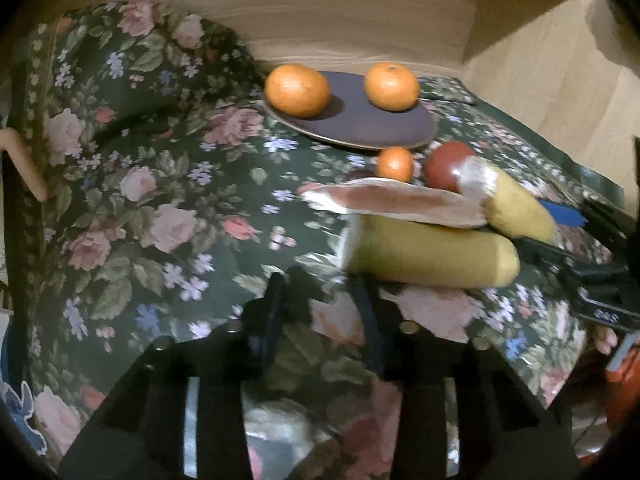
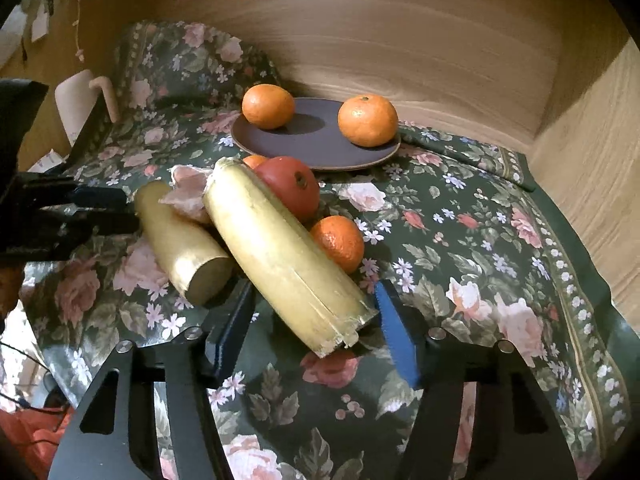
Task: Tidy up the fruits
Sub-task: 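Move the left tool to the yellow corn cob while the right tool approaches the bamboo shoot, then grasp and lift the corn cob with the left tool while the right tool grasps the bamboo shoot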
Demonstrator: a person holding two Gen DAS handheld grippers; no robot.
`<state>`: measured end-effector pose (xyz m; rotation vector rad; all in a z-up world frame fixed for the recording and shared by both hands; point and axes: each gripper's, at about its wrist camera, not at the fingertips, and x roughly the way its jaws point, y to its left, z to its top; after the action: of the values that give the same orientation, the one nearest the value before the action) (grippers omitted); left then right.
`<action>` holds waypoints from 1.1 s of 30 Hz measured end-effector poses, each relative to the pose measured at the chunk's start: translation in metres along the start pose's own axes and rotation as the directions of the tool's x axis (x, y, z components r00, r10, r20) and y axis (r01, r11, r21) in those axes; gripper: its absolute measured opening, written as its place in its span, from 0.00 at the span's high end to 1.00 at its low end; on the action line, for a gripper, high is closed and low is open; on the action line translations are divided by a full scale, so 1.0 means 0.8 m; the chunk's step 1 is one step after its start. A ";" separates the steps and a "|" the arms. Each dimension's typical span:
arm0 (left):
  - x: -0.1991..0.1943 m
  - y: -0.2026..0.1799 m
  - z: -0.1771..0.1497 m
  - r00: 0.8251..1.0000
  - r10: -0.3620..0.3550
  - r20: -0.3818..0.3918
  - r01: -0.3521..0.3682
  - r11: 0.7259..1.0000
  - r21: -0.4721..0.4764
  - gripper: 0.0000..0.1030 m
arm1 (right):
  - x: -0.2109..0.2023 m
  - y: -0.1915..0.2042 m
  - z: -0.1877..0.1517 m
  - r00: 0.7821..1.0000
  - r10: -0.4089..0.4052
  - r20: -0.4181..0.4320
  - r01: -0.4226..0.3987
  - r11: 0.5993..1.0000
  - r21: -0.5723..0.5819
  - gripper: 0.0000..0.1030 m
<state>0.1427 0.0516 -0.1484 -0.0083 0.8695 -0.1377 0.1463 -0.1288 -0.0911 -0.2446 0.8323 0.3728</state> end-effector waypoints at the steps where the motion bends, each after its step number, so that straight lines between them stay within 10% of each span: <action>1: 0.003 0.003 0.003 1.000 0.000 -0.003 0.000 1.000 -0.001 0.68 | -0.001 -0.001 -0.001 1.000 0.003 -0.001 -0.003 1.000 0.003 0.46; 9: -0.001 0.000 0.010 1.000 -0.014 -0.019 0.014 1.000 -0.018 0.66 | -0.015 0.003 -0.010 1.000 0.019 -0.005 -0.019 1.000 0.014 0.52; 14: -0.019 -0.017 0.007 0.998 -0.066 0.006 0.066 0.996 -0.065 0.30 | -0.014 0.002 -0.008 0.999 0.034 -0.009 -0.033 0.999 0.020 0.52; 20: -0.022 -0.067 0.009 0.994 -0.100 0.036 0.100 0.995 -0.014 0.13 | -0.012 -0.001 -0.009 0.998 0.056 -0.009 -0.056 0.998 0.035 0.51; 33: 0.012 -0.095 -0.005 0.996 -0.059 0.064 0.060 0.998 -0.009 0.13 | -0.011 -0.006 -0.010 0.996 0.088 -0.015 -0.087 0.995 0.048 0.51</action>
<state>0.1369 -0.0249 -0.1535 -0.0492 0.8071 -0.1877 0.1378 -0.1377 -0.0894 -0.1682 0.8692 0.4332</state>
